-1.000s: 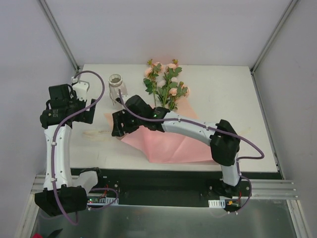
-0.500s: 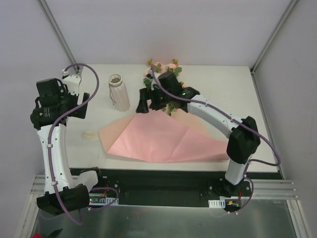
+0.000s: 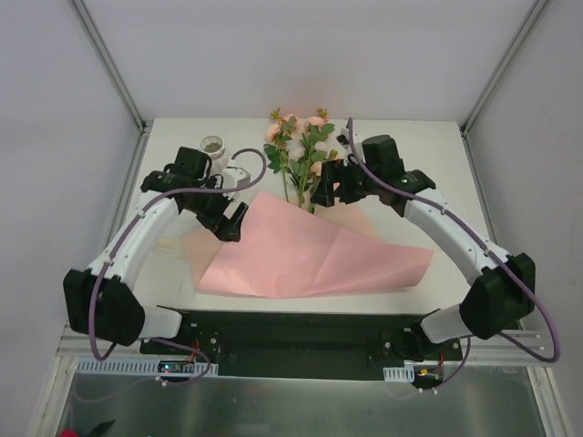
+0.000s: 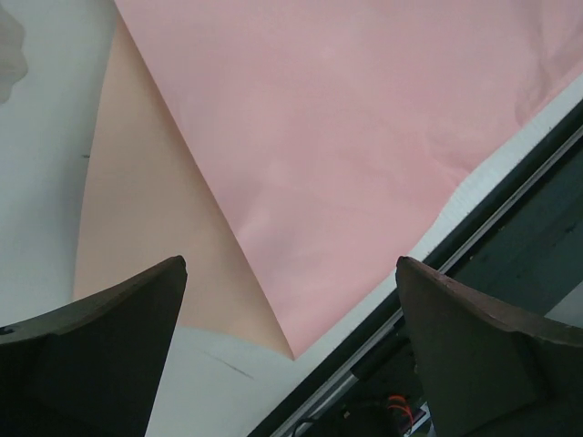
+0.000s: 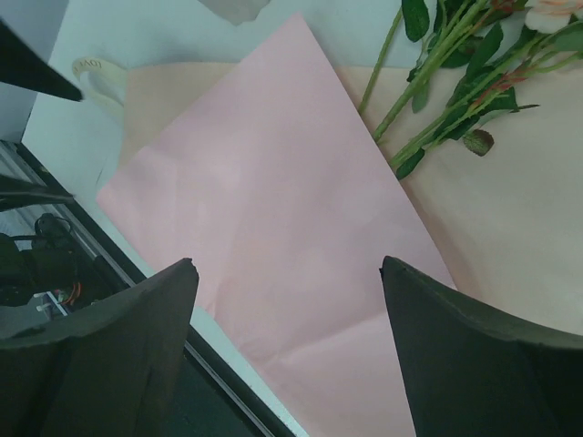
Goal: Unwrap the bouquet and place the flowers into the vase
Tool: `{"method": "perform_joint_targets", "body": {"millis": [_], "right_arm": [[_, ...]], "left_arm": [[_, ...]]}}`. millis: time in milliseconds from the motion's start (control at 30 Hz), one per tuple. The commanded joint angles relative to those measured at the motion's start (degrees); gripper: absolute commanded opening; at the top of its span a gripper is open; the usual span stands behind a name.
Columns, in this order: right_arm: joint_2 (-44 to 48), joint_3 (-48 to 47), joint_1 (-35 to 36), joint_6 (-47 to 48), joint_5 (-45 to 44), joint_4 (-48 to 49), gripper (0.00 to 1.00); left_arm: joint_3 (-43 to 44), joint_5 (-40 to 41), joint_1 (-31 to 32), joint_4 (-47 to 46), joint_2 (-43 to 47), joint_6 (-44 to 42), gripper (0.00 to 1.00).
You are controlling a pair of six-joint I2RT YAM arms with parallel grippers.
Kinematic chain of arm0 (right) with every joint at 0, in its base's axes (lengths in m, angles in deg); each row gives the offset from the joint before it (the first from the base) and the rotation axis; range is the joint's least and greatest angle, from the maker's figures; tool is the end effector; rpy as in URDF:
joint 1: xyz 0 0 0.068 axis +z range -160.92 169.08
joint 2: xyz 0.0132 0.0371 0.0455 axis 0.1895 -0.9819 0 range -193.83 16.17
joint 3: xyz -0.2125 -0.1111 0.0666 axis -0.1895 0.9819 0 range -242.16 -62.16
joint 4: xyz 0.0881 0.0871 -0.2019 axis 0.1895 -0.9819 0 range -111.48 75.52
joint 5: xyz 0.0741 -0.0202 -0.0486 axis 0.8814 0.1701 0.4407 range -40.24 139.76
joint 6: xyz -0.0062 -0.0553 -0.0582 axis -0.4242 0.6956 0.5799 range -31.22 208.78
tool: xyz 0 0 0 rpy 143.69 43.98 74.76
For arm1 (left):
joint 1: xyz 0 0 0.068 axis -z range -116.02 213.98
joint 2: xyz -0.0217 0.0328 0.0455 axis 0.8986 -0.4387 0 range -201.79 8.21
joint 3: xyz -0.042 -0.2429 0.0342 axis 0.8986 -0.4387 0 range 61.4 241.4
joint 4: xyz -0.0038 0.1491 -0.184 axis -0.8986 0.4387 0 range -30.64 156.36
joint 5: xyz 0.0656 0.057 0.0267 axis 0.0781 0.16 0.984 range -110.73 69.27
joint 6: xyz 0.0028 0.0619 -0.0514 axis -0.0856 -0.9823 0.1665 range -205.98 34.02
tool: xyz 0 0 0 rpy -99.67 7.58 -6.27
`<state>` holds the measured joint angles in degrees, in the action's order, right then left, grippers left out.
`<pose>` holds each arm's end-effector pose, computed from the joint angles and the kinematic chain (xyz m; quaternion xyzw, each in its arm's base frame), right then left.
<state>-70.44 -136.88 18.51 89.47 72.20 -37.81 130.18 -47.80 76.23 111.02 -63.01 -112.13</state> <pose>0.2874 0.1927 0.2861 -0.3127 0.8178 0.2794 0.3942 0.2314 -0.0827 0.2804 0.3723 0.8498 -0.1847 0.3243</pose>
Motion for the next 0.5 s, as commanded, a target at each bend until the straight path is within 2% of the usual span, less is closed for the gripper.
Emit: {"method": "perform_joint_targets", "body": {"millis": [0,167,467], "right_arm": [[8.6,4.0,-1.6,-0.5,-1.4,4.1,0.84],[13.7,8.1,-3.0,-2.4,-2.1,5.8,0.82],[18.0,11.9,-6.3,-3.9,-1.3,8.7,0.80]], "left_arm": [[-1.2,-1.1,2.0,-7.9,-8.4,1.7,0.99],[1.7,-0.4,2.9,-13.7,-19.7,2.9,0.98],[4.3,3.8,3.6,-20.7,-31.4,3.7,0.95]]}}
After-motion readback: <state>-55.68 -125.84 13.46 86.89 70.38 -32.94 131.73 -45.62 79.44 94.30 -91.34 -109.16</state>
